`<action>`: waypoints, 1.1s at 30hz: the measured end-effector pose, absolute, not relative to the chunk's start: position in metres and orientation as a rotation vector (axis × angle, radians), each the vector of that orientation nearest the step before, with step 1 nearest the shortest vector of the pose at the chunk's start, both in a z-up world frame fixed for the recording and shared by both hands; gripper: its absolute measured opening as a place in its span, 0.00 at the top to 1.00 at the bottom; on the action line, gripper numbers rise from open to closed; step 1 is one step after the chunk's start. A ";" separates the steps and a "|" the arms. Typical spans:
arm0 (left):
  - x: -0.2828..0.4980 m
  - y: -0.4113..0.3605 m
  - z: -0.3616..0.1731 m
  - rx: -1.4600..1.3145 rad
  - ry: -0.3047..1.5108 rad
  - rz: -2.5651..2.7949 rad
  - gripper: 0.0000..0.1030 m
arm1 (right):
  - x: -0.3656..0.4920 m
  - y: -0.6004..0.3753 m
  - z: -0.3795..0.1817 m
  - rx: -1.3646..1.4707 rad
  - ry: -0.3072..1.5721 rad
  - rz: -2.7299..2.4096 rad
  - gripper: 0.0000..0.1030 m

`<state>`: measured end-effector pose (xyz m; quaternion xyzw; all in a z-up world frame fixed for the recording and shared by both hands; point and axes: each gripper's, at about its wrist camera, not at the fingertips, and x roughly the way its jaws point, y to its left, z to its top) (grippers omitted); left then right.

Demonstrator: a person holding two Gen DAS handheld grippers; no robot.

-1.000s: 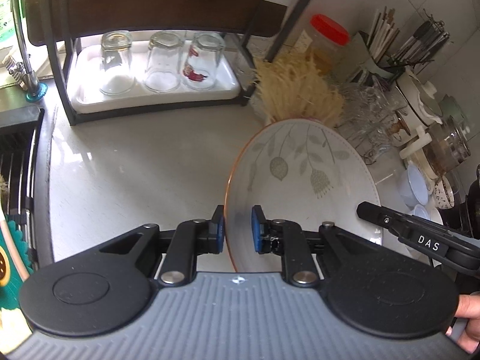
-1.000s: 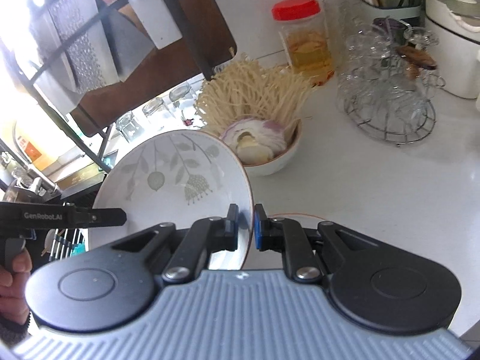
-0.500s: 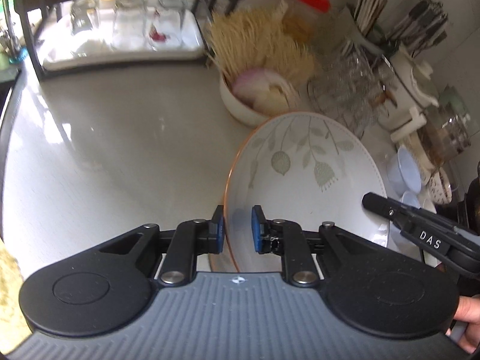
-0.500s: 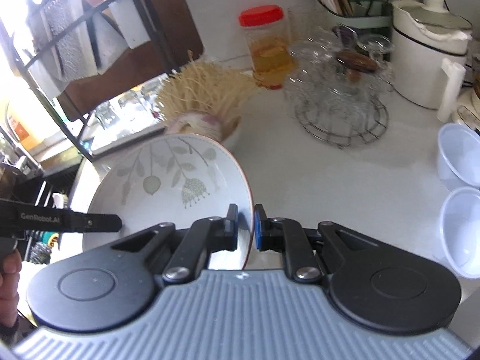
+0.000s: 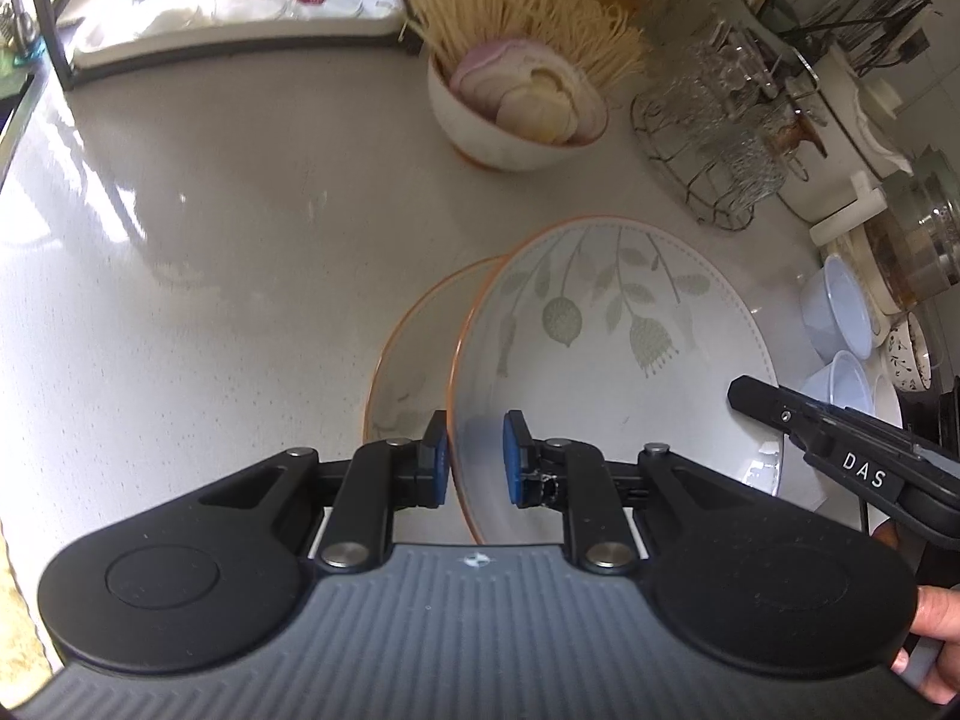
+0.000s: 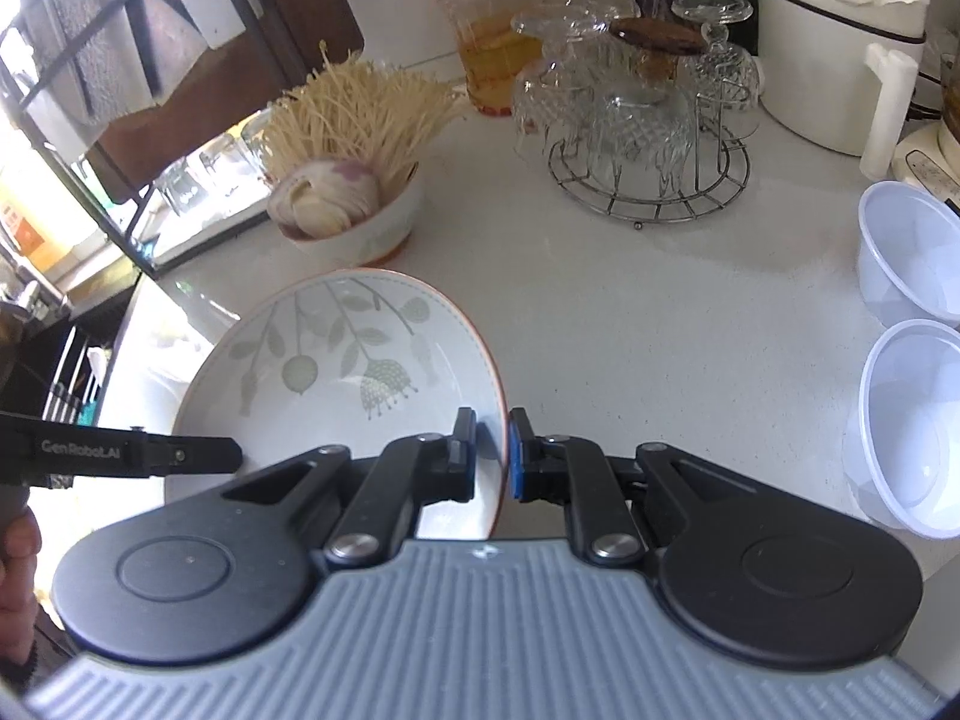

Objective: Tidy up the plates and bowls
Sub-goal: 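Lower the flat leaf-print plate with both grippers onto the plate stack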

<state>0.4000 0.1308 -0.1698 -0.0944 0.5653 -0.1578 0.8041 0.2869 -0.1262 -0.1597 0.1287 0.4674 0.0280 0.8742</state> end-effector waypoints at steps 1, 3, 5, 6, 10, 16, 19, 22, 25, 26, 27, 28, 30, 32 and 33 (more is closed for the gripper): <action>0.400 0.130 -0.171 -0.203 1.214 -0.334 0.80 | 0.287 -0.126 -0.161 0.267 0.979 0.062 0.87; 0.400 0.129 -0.172 -0.198 1.218 -0.328 0.80 | 0.288 -0.126 -0.163 0.265 0.985 0.065 0.87; 0.401 0.128 -0.174 -0.193 1.223 -0.326 0.80 | 0.288 -0.125 -0.165 0.263 0.991 0.063 0.87; 0.402 0.128 -0.175 -0.193 1.226 -0.327 0.80 | 0.288 -0.125 -0.165 0.262 0.993 0.062 0.86; 0.403 0.127 -0.177 -0.194 1.226 -0.327 0.79 | 0.287 -0.125 -0.165 0.262 0.993 0.057 0.86; 0.403 0.127 -0.179 -0.183 1.231 -0.307 0.79 | 0.290 -0.121 -0.167 0.248 1.013 0.069 0.86; 0.401 0.128 -0.179 -0.173 1.235 -0.299 0.79 | 0.291 -0.119 -0.169 0.256 1.025 0.076 0.86; 0.398 0.131 -0.180 -0.180 1.237 -0.300 0.79 | 0.292 -0.119 -0.171 0.271 1.037 0.076 0.86; 0.396 0.133 -0.179 -0.177 1.238 -0.301 0.79 | 0.293 -0.117 -0.173 0.277 1.041 0.071 0.86; 0.396 0.134 -0.178 -0.179 1.238 -0.299 0.79 | 0.293 -0.116 -0.174 0.278 1.043 0.071 0.85; 0.396 0.134 -0.178 -0.181 1.238 -0.299 0.79 | 0.294 -0.116 -0.174 0.277 1.044 0.071 0.85; 0.396 0.135 -0.177 -0.185 1.240 -0.299 0.79 | 0.293 -0.116 -0.174 0.279 1.044 0.072 0.85; 0.397 0.138 -0.177 -0.201 1.246 -0.300 0.79 | 0.293 -0.116 -0.175 0.290 1.047 0.071 0.85; 0.398 0.141 -0.177 -0.218 1.250 -0.302 0.78 | 0.293 -0.116 -0.177 0.299 1.051 0.073 0.85; 0.399 0.142 -0.177 -0.232 1.253 -0.307 0.77 | 0.293 -0.116 -0.177 0.301 1.051 0.074 0.85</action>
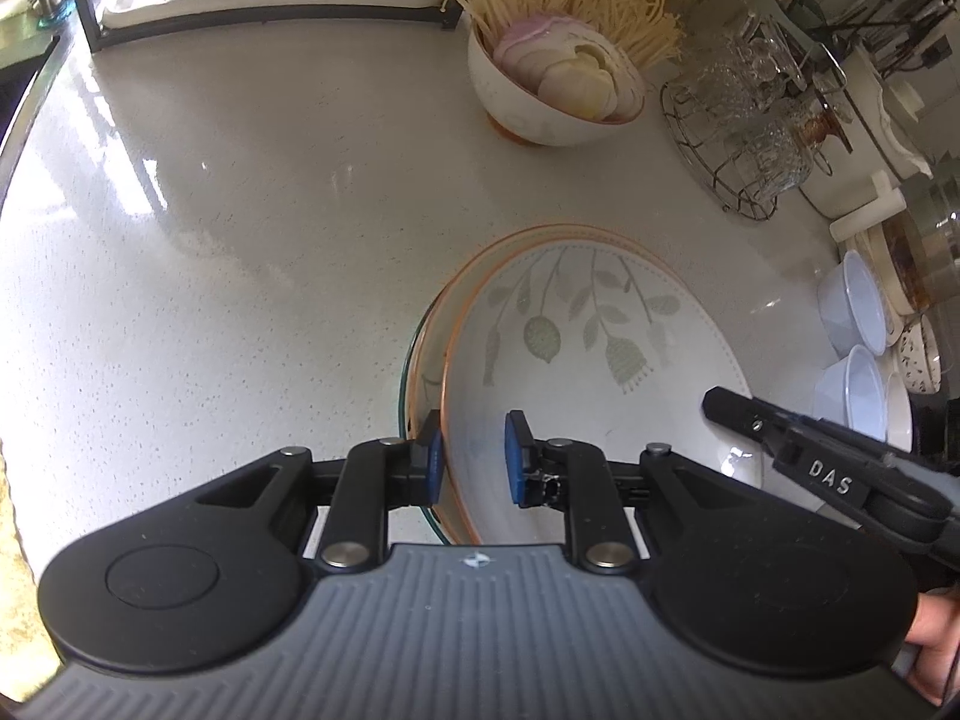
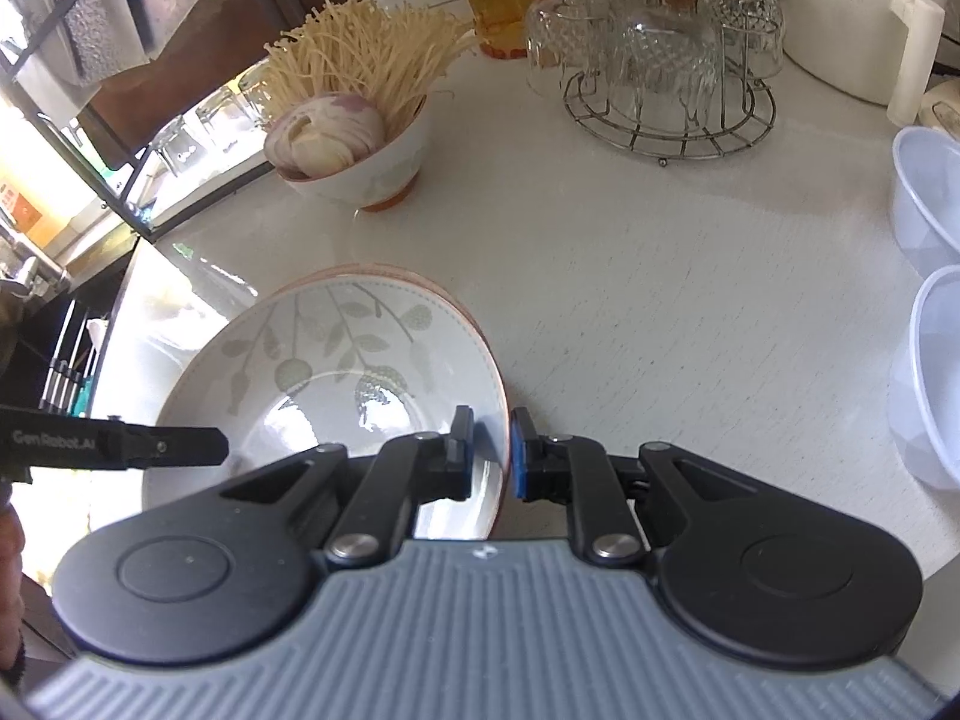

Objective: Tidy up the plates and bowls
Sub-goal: 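Lower the flat leaf-print plate with both grippers onto the plate stack, then open both grippers to release the flat plate on the stack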

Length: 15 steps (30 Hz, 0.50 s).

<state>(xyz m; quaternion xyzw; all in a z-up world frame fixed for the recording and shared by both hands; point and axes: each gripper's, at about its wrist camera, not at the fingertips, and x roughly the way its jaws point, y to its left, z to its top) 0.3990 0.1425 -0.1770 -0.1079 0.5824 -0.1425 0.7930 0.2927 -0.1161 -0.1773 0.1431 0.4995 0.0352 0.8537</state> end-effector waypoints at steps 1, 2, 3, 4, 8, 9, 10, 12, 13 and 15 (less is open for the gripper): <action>0.400 0.144 -0.177 -0.249 1.256 -0.314 0.75 | 0.293 -0.116 -0.177 0.296 1.050 0.074 0.85; 0.400 0.146 -0.178 -0.264 1.261 -0.318 0.75 | 0.293 -0.115 -0.177 0.292 1.049 0.075 0.85; 0.399 0.148 -0.178 -0.275 1.264 -0.320 0.75 | 0.293 -0.116 -0.177 0.294 1.049 0.075 0.85; 0.398 0.149 -0.178 -0.284 1.266 -0.320 0.75 | 0.293 -0.116 -0.178 0.296 1.049 0.075 0.85; 0.396 0.153 -0.176 -0.315 1.272 -0.323 0.75 | 0.294 -0.116 -0.178 0.292 1.047 0.072 0.85; 0.394 0.154 -0.175 -0.316 1.272 -0.325 0.75 | 0.294 -0.115 -0.178 0.290 1.046 0.071 0.85; 0.393 0.155 -0.174 -0.319 1.272 -0.325 0.75 | 0.294 -0.115 -0.178 0.289 1.046 0.070 0.85; 0.391 0.158 -0.173 -0.334 1.273 -0.327 0.74 | 0.294 -0.115 -0.178 0.288 1.043 0.069 0.85; 0.390 0.159 -0.173 -0.341 1.275 -0.329 0.74 | 0.294 -0.115 -0.178 0.288 1.041 0.068 0.85; 0.390 0.161 -0.172 -0.345 1.280 -0.332 0.74 | 0.294 -0.114 -0.178 0.287 1.041 0.065 0.85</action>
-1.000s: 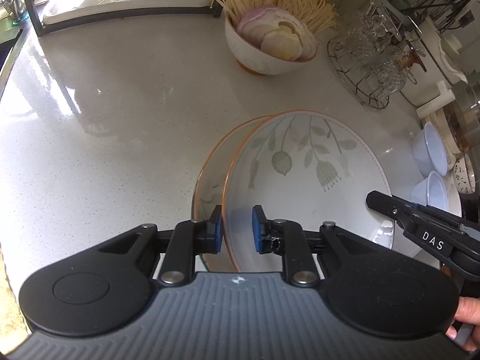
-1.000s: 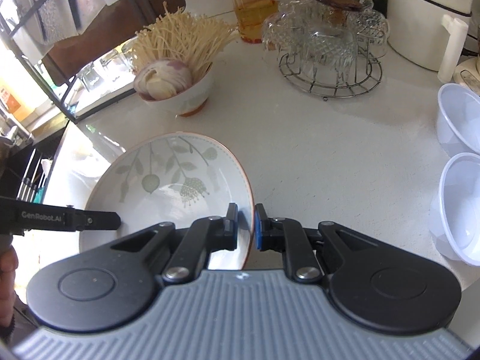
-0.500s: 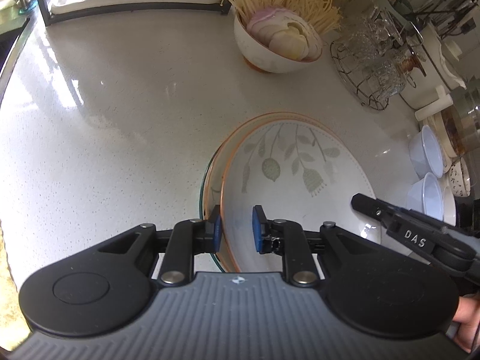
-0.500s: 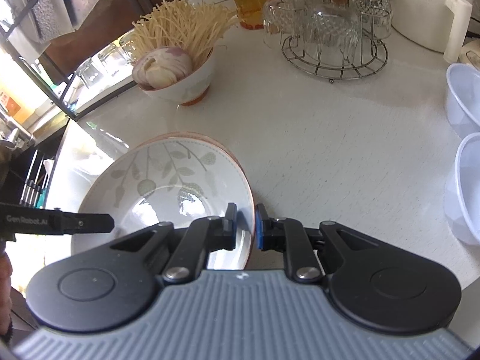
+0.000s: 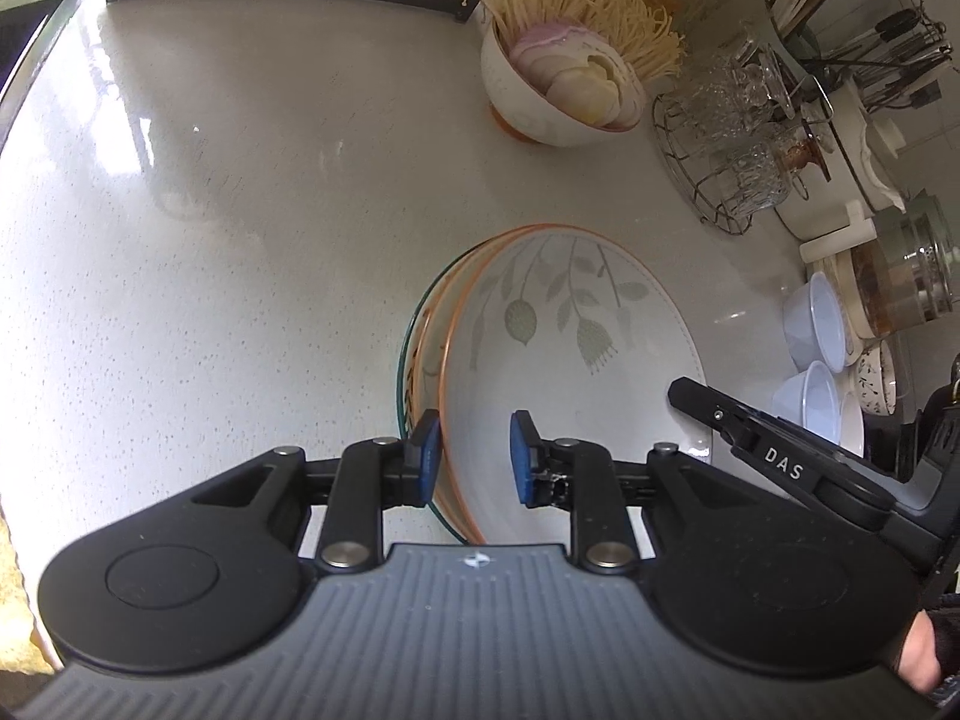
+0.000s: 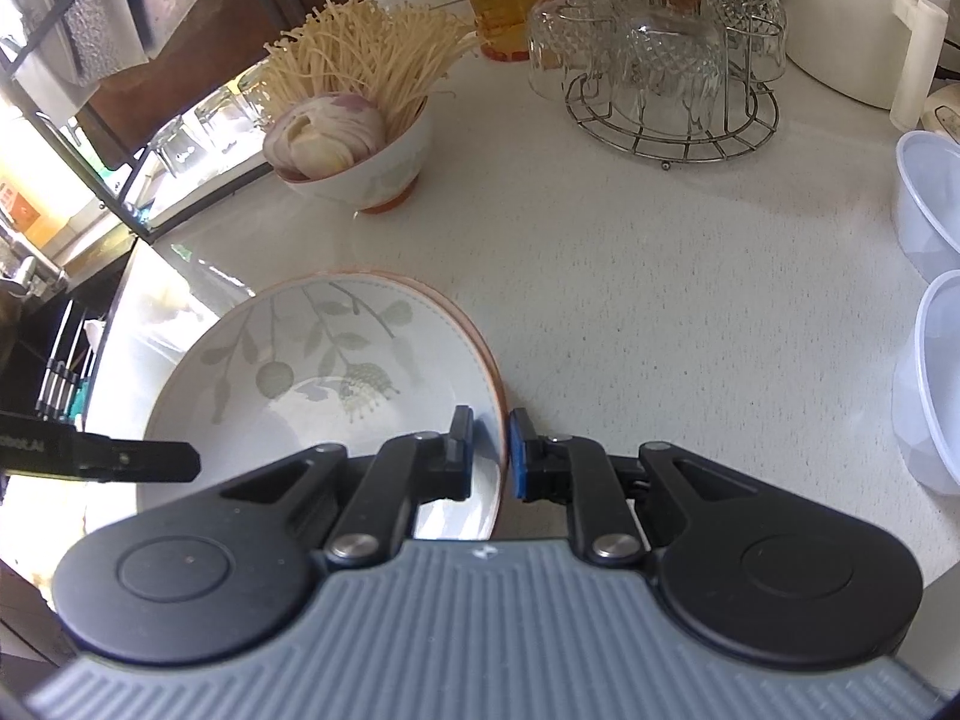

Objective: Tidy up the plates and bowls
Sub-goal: 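Open both grippers to release the flat plate on the stack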

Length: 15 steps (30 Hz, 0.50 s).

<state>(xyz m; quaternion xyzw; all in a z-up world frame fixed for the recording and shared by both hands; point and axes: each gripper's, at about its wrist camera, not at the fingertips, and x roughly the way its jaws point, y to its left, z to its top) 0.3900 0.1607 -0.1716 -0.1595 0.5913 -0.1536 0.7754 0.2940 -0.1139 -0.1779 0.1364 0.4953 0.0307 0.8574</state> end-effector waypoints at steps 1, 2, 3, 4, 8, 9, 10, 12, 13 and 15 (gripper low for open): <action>0.390 0.162 -0.171 -0.343 1.280 -0.334 0.74 | 0.294 -0.114 -0.178 0.290 1.040 0.062 0.85; 0.389 0.162 -0.169 -0.339 1.280 -0.333 0.74 | 0.294 -0.114 -0.178 0.294 1.039 0.059 0.85; 0.389 0.163 -0.168 -0.332 1.279 -0.329 0.73 | 0.293 -0.114 -0.177 0.295 1.037 0.057 0.85; 0.388 0.164 -0.166 -0.324 1.275 -0.327 0.71 | 0.293 -0.114 -0.177 0.296 1.035 0.055 0.85; 0.385 0.165 -0.162 -0.302 1.251 -0.341 0.69 | 0.292 -0.114 -0.175 0.293 1.021 0.036 0.86; 0.384 0.165 -0.160 -0.298 1.245 -0.342 0.69 | 0.292 -0.114 -0.175 0.298 1.020 0.034 0.86; 0.384 0.164 -0.159 -0.293 1.238 -0.346 0.69 | 0.293 -0.113 -0.175 0.297 1.020 0.033 0.86; 0.383 0.163 -0.154 -0.282 1.222 -0.352 0.69 | 0.293 -0.112 -0.175 0.295 1.020 0.025 0.86; 0.383 0.162 -0.152 -0.277 1.212 -0.356 0.69 | 0.293 -0.113 -0.174 0.296 1.018 0.019 0.86; 0.382 0.162 -0.146 -0.267 1.188 -0.362 0.69 | 0.292 -0.112 -0.171 0.293 1.002 -0.002 0.85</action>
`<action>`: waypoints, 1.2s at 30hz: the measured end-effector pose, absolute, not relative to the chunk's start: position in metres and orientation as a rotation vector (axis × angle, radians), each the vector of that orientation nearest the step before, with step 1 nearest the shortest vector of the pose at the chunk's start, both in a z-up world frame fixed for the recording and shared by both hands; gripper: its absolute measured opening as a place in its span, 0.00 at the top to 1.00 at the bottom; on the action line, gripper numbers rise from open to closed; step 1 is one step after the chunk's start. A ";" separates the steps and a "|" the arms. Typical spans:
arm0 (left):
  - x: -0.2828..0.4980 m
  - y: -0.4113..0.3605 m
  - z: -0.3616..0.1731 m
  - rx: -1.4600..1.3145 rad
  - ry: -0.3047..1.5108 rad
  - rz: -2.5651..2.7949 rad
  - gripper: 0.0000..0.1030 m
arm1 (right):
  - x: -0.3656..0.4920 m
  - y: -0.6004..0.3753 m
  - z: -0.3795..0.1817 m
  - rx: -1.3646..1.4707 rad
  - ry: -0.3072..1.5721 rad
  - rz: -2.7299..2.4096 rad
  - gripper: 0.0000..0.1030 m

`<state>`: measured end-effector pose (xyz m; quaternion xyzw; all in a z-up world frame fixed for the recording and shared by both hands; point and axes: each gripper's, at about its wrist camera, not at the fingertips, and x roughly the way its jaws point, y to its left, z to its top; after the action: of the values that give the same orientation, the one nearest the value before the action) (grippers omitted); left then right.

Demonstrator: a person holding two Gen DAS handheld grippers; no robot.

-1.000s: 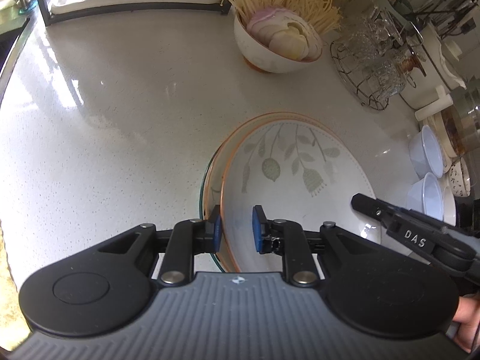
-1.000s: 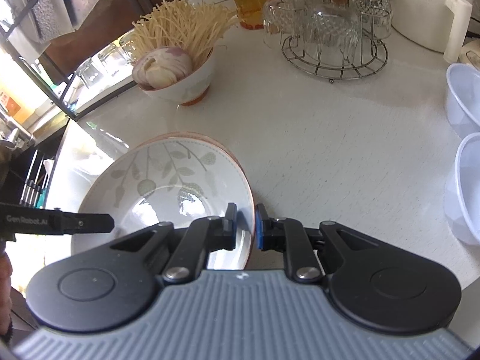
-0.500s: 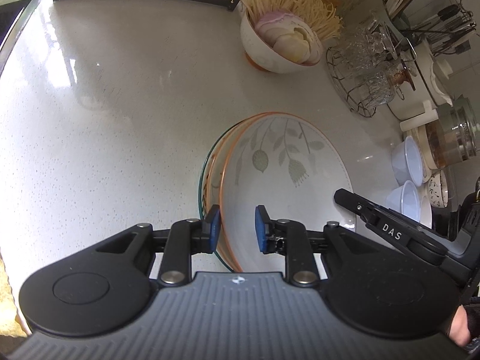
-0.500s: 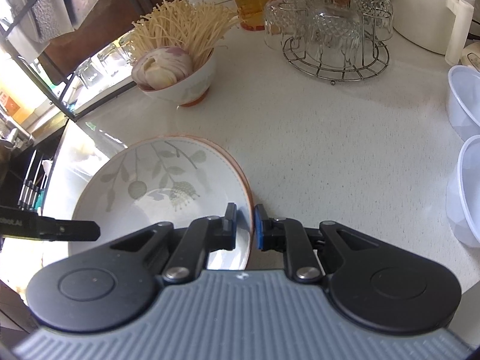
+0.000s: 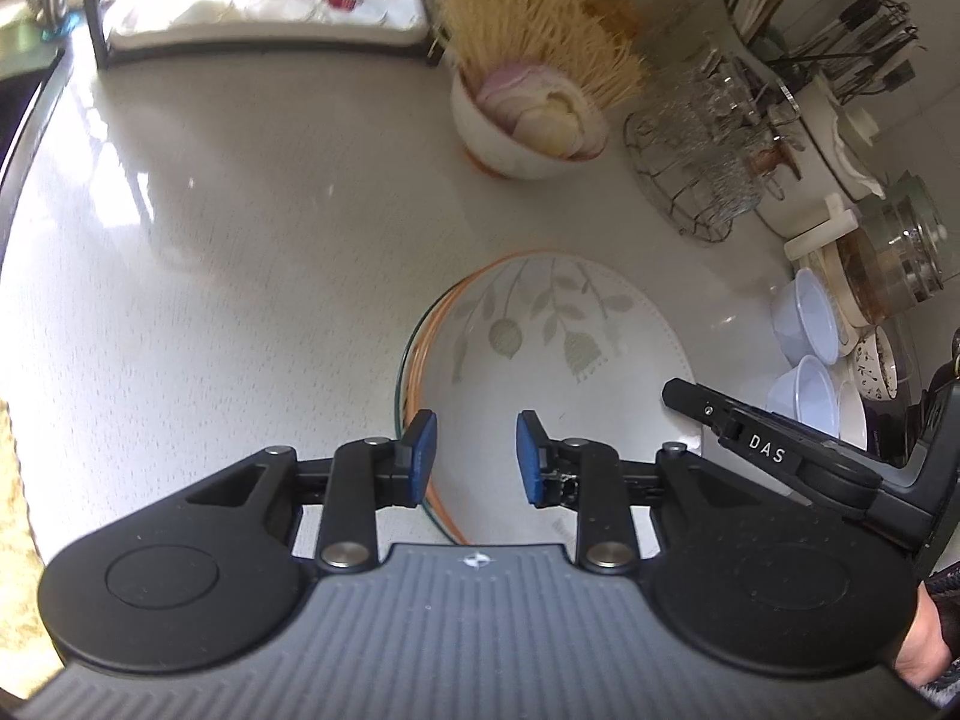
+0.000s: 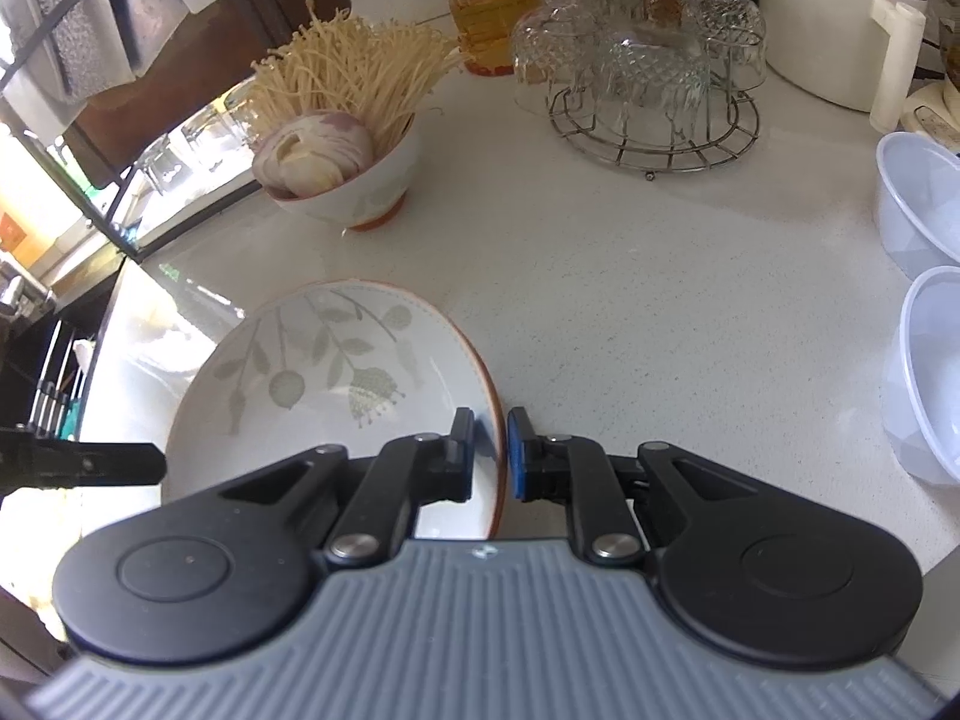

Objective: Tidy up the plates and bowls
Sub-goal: 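Open both grippers to release the flat plate on the stack, then move both grippers to the white plastic bowl beside the kettle base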

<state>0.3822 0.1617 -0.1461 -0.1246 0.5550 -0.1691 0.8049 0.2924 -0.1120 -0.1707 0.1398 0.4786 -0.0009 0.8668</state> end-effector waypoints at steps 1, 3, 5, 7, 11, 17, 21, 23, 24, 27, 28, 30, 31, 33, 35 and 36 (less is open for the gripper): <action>0.382 0.161 -0.142 -0.260 1.175 -0.364 0.69 | 0.292 -0.112 -0.168 0.289 0.989 -0.013 0.85; 0.382 0.159 -0.133 -0.244 1.143 -0.371 0.69 | 0.289 -0.112 -0.160 0.279 0.965 -0.039 0.85; 0.383 0.157 -0.122 -0.230 1.110 -0.381 0.69 | 0.285 -0.111 -0.148 0.258 0.928 -0.052 0.85; 0.383 0.155 -0.110 -0.220 1.077 -0.389 0.69 | 0.280 -0.109 -0.135 0.240 0.887 -0.060 0.85; 0.382 0.149 -0.086 -0.192 1.004 -0.418 0.69 | 0.271 -0.107 -0.105 0.243 0.814 -0.071 0.85; 0.383 0.140 -0.053 -0.162 0.928 -0.485 0.69 | 0.260 -0.104 -0.068 0.260 0.739 -0.090 0.84; 0.382 0.135 -0.036 -0.147 0.917 -0.529 0.69 | 0.251 -0.096 -0.047 0.253 0.701 -0.104 0.85; 0.378 0.133 -0.031 -0.123 0.906 -0.543 0.68 | 0.247 -0.094 -0.038 0.264 0.688 -0.114 0.85; 0.378 0.132 -0.030 -0.116 0.905 -0.551 0.68 | 0.244 -0.092 -0.034 0.271 0.682 -0.121 0.85; 0.379 0.131 -0.029 -0.106 0.907 -0.575 0.67 | 0.238 -0.088 -0.026 0.277 0.663 -0.140 0.85; 0.379 0.131 -0.030 -0.102 0.907 -0.580 0.67 | 0.236 -0.086 -0.024 0.273 0.659 -0.149 0.85; 0.379 0.129 -0.030 -0.096 0.901 -0.593 0.67 | 0.233 -0.085 -0.021 0.277 0.652 -0.164 0.84; 0.379 0.127 -0.031 -0.093 0.899 -0.597 0.67 | 0.231 -0.086 -0.021 0.283 0.649 -0.169 0.84; 0.379 0.122 -0.030 -0.089 0.892 -0.600 0.67 | 0.229 -0.090 -0.020 0.288 0.644 -0.175 0.85; 0.379 0.115 -0.030 -0.087 0.886 -0.595 0.67 | 0.229 -0.096 -0.021 0.292 0.638 -0.171 0.85; 0.378 0.110 -0.030 -0.088 0.884 -0.590 0.67 | 0.229 -0.100 -0.022 0.292 0.636 -0.168 0.85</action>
<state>0.3781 0.1104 -0.0304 -0.0419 0.4215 -0.2813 0.8611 0.2289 -0.1004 -0.0217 0.1429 0.3111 -0.0820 0.9360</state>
